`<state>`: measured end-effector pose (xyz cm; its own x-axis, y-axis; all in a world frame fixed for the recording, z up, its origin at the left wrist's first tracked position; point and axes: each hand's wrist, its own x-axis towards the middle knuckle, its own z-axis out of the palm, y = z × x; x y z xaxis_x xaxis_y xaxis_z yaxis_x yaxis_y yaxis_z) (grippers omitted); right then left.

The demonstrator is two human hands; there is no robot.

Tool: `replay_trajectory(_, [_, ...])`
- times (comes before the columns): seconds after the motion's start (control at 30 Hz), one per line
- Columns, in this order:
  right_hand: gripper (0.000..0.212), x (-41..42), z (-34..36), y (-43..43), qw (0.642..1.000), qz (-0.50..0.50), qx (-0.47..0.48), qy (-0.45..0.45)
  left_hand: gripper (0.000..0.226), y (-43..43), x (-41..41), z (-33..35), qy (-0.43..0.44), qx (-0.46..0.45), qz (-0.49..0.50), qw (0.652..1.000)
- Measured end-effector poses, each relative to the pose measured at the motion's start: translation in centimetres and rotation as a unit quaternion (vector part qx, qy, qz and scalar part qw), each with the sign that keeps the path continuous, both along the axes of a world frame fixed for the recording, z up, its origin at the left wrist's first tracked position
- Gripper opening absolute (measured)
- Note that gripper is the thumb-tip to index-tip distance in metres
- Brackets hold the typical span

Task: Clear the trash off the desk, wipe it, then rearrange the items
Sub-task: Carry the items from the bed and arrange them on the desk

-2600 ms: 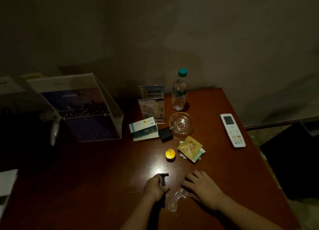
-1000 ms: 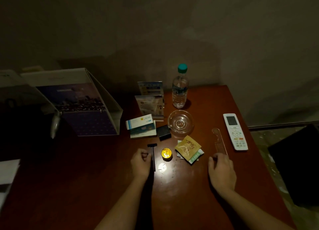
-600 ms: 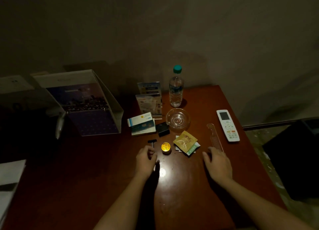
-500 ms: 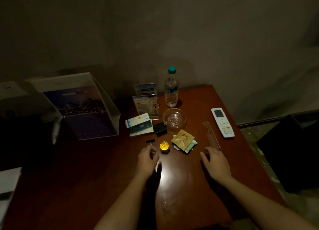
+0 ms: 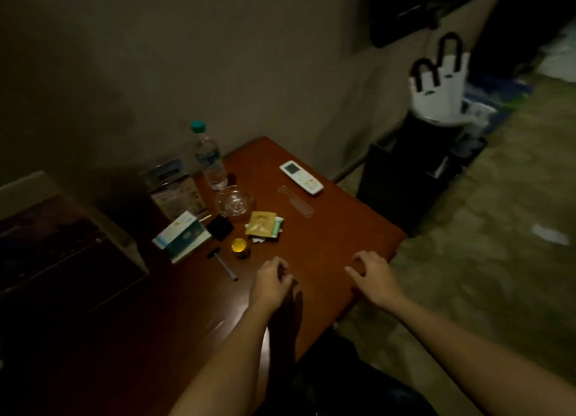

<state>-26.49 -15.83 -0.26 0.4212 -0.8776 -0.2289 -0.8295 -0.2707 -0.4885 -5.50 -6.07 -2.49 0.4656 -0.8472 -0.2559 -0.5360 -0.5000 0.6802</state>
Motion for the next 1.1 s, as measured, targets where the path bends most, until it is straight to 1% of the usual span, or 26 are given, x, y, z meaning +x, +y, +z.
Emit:
replay_trajectory(0.13, [0.032,-6.2,-0.3,2.3,0.996,-0.091,0.007,-0.026,0.013,-2.2,-4.5,0.4,0.013,-0.009,-0.122,0.992])
replay_trajectory(0.23, [0.031,-10.5,-0.1,3.3,0.989,-0.145,-0.005,-0.032,0.013,-3.3,-8.1,1.2,0.020,0.003,-0.174,0.985])
replay_trajectory(0.37, [0.035,-17.2,0.6,4.1,0.976,-0.215,-0.003,-0.030,0.013,-5.9,-14.7,2.5,-0.006,0.010,-0.259,0.966])
replay_trajectory(0.43, [0.034,-21.0,0.7,4.4,0.969,-0.244,0.007,-0.029,0.013,-7.4,-19.1,2.9,-0.016,0.027,-0.303,0.952])
replay_trajectory(0.5, [0.033,-25.2,0.9,5.0,0.960,-0.277,0.009,-0.028,0.019,-8.6,-24.1,2.8,-0.025,0.043,-0.342,0.938])
replay_trajectory(0.57, [0.032,-29.7,0.8,6.1,0.951,-0.308,0.008,-0.022,0.022,-9.4,-29.5,2.6,-0.030,0.058,-0.390,0.919])
replay_trajectory(0.63, [0.032,-34.5,0.9,7.4,0.943,-0.333,0.025,-0.007,0.023,-10.2,-35.0,2.5,-0.027,0.056,-0.434,0.899])
replay_trajectory(0.7, [0.032,-39.7,0.8,8.7,0.927,-0.374,0.028,-0.010,0.026,-10.9,-40.9,2.3,-0.022,0.044,-0.463,0.885])
replay_trajectory(0.73, [0.033,-42.1,0.7,9.6,0.917,-0.397,0.031,-0.011,0.027,-11.0,-43.8,2.2,-0.024,0.032,-0.485,0.873])
replay_trajectory(0.8, [0.034,-46.0,0.4,11.8,0.894,-0.447,0.032,-0.007,0.028,-10.5,-49.1,2.1,-0.022,0.036,-0.537,0.842])
replay_trajectory(0.83, [0.033,-49.3,0.3,14.0,0.872,-0.487,0.043,-0.007,0.027,-10.0,-53.8,1.7,-0.030,0.042,-0.581,0.812])
replay_trajectory(0.9, [0.031,-50.6,0.5,15.3,0.865,-0.498,0.051,-0.017,0.026,-9.7,-55.9,1.8,-0.034,0.043,-0.603,0.796])
replay_trajectory(1.0, [0.028,-55.9,-0.2,19.6,0.815,-0.576,0.051,-0.044,0.025,-8.5,-63.7,0.7,-0.045,0.044,-0.676,0.735])
replay_trajectory(1.1, [0.031,-60.3,-1.3,23.7,0.754,-0.653,0.067,-0.030,0.026,-7.2,-71.0,0.0,-0.064,0.055,-0.740,0.667])
